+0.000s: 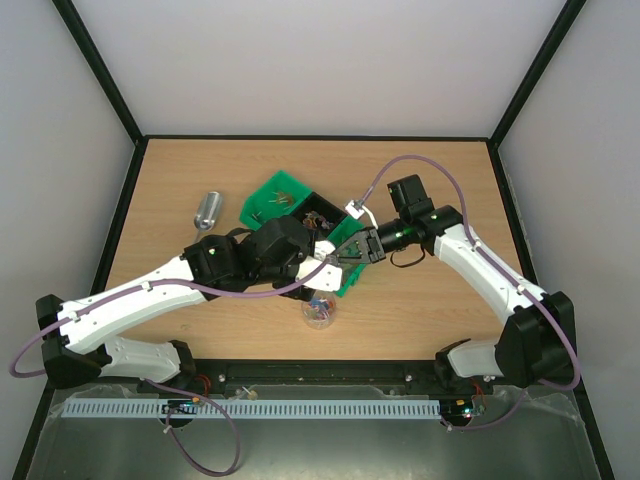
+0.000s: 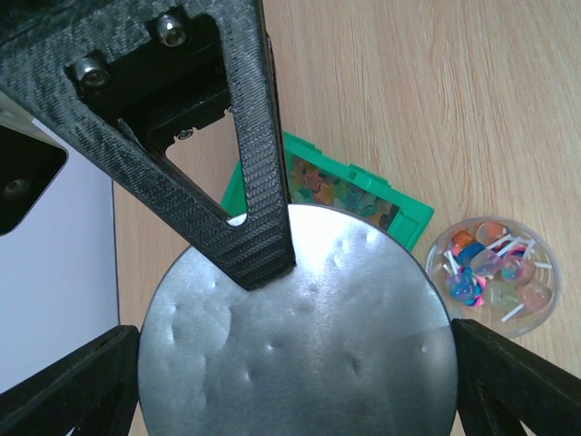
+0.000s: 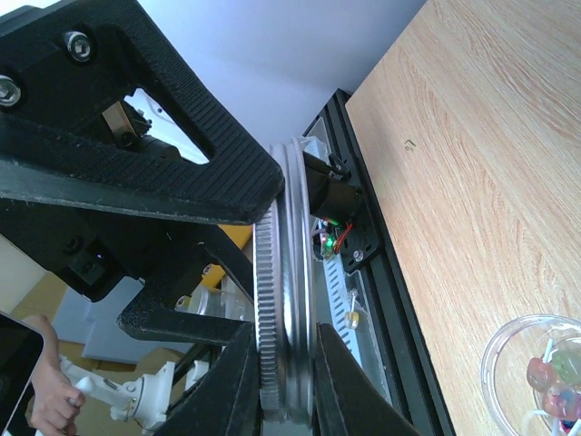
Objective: Pack the candies
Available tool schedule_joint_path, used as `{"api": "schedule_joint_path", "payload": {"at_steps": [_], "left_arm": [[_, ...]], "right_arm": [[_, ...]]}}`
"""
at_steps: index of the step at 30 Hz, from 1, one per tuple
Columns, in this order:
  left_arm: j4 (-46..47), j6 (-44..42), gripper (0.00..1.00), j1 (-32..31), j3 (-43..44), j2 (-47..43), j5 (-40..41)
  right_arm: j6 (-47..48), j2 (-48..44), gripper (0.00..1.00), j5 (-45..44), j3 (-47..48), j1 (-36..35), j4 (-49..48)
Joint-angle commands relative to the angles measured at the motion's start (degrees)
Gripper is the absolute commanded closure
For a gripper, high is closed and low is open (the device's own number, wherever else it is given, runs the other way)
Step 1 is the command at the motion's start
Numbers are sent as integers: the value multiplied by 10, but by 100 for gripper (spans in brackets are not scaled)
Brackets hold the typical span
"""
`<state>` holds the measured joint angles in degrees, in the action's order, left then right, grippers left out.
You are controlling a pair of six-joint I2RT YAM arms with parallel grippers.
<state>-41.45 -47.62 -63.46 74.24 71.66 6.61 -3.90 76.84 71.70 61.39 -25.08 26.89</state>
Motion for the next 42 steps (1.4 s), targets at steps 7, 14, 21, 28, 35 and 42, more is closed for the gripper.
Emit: {"api": "schedule_joint_path", "payload": {"at_steps": [7,14,21,28,35,42], "left_arm": [[-17,4,22,-6,-2,10,-11],[-3,62,23,47,-40,-3,-104],[70,130,24,79,-145,-22,-199],[162,167,25,78,-236,-19,-231],[241,193,25,81,-274,7,-237],[283,209,25,82,-293,48,-233]], "right_arm": [[1,-9,84,23,-6,5,-6],[78,1,18,-64,21,61,58],[150,29,13,-104,7,146,72],[159,10,11,-151,-15,165,38],[142,-10,10,-153,-46,165,13],[126,-37,9,-167,-64,165,-13]]}}
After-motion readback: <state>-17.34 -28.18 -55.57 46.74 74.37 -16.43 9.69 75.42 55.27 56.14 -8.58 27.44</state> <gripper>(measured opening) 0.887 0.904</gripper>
